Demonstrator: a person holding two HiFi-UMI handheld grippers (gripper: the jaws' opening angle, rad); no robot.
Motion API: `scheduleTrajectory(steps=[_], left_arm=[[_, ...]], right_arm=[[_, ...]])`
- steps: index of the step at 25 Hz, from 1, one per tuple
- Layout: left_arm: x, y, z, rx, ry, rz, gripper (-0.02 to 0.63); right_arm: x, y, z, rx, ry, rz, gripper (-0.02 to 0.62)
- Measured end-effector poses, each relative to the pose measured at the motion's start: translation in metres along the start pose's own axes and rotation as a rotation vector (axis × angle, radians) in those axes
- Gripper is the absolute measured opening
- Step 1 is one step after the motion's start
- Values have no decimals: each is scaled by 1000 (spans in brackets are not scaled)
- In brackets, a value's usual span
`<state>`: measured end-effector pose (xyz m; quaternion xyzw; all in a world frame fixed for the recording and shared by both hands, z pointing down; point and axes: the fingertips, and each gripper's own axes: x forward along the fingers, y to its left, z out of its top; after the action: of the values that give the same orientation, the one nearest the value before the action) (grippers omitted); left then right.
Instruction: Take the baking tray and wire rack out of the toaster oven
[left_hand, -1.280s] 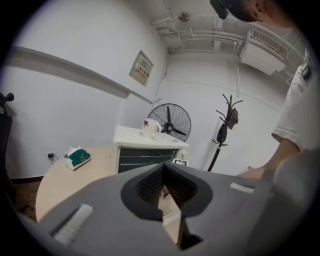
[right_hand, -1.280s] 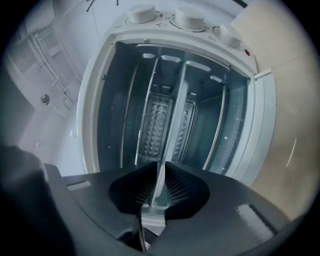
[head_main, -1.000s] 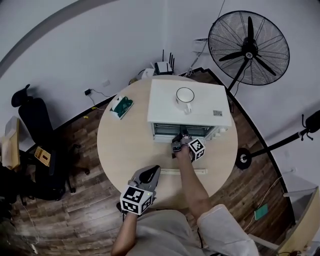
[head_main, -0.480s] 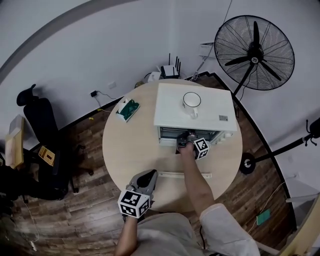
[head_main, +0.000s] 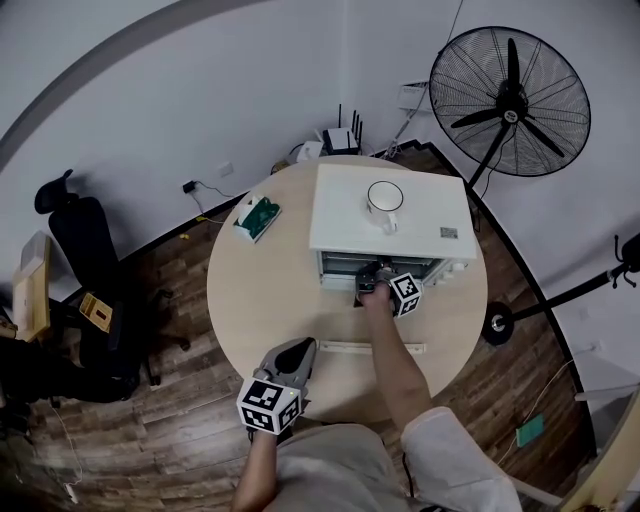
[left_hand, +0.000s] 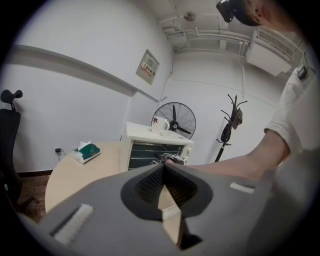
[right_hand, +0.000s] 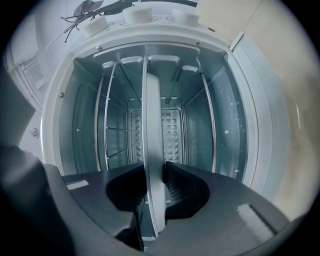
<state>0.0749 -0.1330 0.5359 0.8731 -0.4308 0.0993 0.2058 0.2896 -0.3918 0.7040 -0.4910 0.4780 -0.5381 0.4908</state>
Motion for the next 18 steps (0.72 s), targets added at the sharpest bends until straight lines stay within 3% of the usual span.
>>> scheduleTrajectory(steps=[18], left_arm=[[0,4,5,-4,-9,-20,55]], right_arm=[[-33,0,-3,-4,24,-22,72]])
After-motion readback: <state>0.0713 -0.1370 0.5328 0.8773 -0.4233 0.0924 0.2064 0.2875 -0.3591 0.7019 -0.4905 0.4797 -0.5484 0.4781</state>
